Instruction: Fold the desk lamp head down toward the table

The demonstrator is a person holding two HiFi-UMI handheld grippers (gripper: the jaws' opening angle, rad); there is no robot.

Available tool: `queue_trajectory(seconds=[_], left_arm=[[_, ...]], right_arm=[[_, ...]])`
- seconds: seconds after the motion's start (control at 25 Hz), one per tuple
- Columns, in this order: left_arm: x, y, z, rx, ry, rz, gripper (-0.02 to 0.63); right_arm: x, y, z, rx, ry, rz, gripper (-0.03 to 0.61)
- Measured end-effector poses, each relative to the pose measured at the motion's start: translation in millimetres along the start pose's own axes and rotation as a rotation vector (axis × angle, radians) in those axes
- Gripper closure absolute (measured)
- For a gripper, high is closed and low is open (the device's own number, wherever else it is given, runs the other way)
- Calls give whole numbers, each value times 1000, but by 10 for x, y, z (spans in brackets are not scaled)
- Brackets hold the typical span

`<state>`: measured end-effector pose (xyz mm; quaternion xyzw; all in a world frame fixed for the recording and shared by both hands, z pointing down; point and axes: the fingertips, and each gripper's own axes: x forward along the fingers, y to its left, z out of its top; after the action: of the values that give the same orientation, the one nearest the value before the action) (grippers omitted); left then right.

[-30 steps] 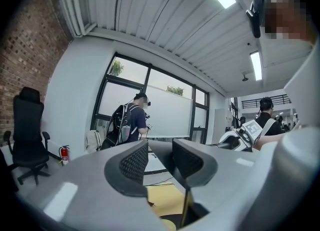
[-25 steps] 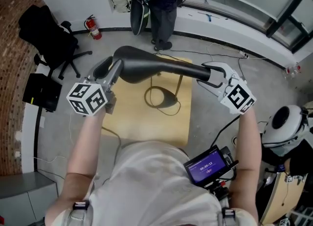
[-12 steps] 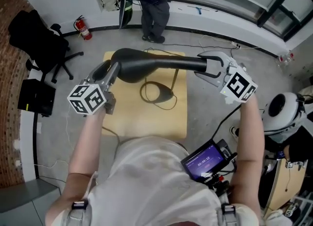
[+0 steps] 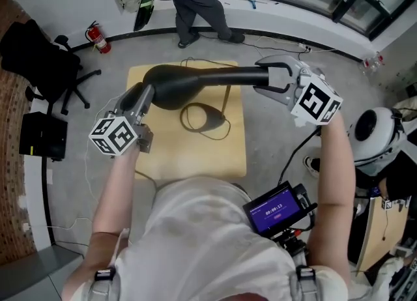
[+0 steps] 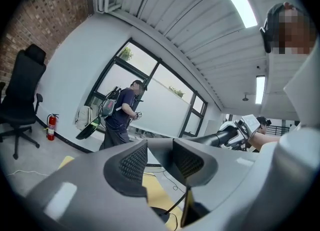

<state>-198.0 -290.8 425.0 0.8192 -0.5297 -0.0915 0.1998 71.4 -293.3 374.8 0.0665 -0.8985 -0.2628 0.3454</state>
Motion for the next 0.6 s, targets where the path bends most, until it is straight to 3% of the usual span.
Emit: queue_trajectory(seconds=[0.6], left_arm=[[76,103,-464,-104,51,-54,459]], right_arm=[[-14,23,161,-79,91,52,345]])
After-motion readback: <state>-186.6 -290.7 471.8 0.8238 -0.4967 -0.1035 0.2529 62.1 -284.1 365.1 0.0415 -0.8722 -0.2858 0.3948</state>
